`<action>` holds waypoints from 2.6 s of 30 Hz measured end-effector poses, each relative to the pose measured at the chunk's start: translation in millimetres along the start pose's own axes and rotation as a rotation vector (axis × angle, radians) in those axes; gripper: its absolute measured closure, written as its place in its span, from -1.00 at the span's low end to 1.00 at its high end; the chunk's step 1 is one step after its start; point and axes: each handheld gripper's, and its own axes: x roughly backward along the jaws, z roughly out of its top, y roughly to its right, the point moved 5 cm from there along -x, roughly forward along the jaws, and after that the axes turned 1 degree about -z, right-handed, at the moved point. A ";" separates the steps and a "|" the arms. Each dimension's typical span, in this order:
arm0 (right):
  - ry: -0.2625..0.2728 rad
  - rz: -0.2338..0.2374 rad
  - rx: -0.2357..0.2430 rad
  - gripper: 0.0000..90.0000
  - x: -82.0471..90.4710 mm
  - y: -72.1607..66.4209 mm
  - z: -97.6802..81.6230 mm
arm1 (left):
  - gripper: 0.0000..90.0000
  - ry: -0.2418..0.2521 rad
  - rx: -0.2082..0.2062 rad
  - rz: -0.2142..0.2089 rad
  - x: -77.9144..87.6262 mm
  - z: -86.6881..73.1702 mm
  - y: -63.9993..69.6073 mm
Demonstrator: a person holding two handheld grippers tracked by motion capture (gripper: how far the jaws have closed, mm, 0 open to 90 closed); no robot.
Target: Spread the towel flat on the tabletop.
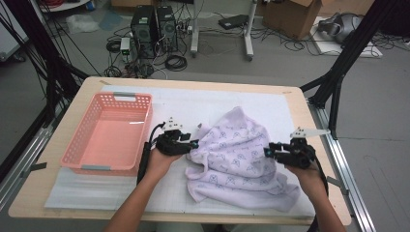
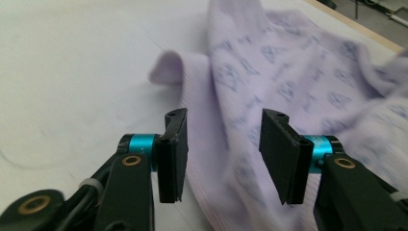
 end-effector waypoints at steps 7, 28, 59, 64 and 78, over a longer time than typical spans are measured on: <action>0.008 -0.130 0.005 0.26 -34.3 38.0 19.2 | 0.10 0.006 0.042 0.020 -26.6 19.1 -15.2; -0.161 -0.286 -0.002 0.86 -68.9 71.6 9.4 | 0.93 -0.155 -0.020 0.056 -35.5 12.6 -8.3; -0.167 -0.197 0.051 0.14 -96.6 82.3 25.8 | 0.35 -0.053 0.094 0.065 -22.9 -0.8 -17.1; -0.207 -0.229 0.118 0.88 -115.8 86.5 26.2 | 0.39 -0.021 0.108 0.088 -15.3 3.7 -20.8; -0.030 -0.518 -0.055 0.39 -54.4 117.9 27.2 | 0.45 -0.066 0.106 0.142 -29.0 6.7 -20.8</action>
